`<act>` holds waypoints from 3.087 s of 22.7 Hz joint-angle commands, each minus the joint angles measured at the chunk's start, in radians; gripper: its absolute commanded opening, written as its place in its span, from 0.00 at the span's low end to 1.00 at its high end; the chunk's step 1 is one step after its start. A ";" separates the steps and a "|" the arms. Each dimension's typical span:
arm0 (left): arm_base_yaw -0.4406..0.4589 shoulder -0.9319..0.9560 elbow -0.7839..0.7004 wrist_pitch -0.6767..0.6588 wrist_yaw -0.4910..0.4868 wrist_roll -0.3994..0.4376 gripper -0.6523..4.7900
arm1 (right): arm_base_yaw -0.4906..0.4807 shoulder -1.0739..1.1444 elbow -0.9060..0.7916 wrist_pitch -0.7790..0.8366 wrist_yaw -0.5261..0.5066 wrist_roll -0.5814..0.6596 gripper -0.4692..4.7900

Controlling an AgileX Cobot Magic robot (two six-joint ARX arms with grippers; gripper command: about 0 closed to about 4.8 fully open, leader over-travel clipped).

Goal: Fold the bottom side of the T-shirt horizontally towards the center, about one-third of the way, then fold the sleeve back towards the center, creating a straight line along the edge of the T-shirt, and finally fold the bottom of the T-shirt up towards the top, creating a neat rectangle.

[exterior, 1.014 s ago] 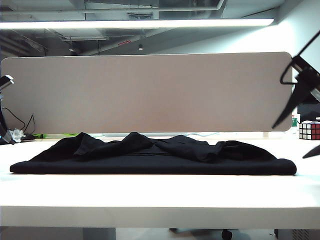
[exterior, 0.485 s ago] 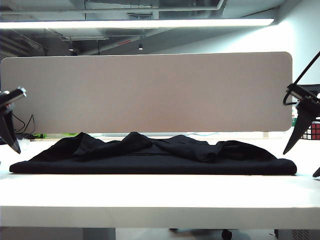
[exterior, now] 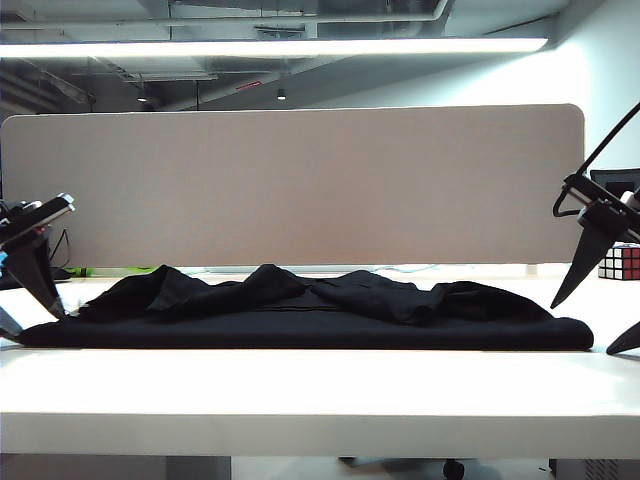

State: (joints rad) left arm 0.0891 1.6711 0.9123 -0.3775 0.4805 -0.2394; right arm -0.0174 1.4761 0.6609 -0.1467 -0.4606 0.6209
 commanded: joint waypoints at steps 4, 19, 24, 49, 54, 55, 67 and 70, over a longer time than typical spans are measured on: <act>-0.024 0.031 -0.008 -0.003 -0.027 -0.007 0.47 | 0.018 0.043 0.000 0.040 0.014 0.019 0.65; -0.038 0.031 -0.008 0.040 -0.005 -0.019 0.11 | 0.040 0.060 0.002 0.100 0.015 0.005 0.07; -0.036 0.021 -0.008 0.006 -0.005 -0.019 0.11 | 0.040 0.045 0.001 0.075 0.009 -0.022 0.07; -0.036 -0.573 0.001 -0.085 -0.092 0.018 0.11 | 0.003 -0.575 0.056 -0.164 0.013 -0.099 0.07; -0.038 -0.208 0.202 0.095 -0.047 0.002 0.11 | 0.000 -0.116 0.348 -0.028 -0.016 -0.155 0.07; -0.038 -0.150 0.251 0.101 -0.047 0.003 0.11 | 0.000 -0.046 0.404 -0.028 -0.017 -0.160 0.07; -0.053 0.303 0.666 0.105 -0.052 0.003 0.11 | -0.002 0.408 0.706 0.055 -0.008 -0.184 0.07; -0.062 0.331 0.666 0.195 -0.010 0.004 0.24 | -0.004 0.432 0.707 0.149 -0.001 -0.185 0.07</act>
State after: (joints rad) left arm 0.0284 1.9995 1.5723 -0.2504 0.4404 -0.2375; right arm -0.0170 1.9110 1.3609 -0.0628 -0.4709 0.4431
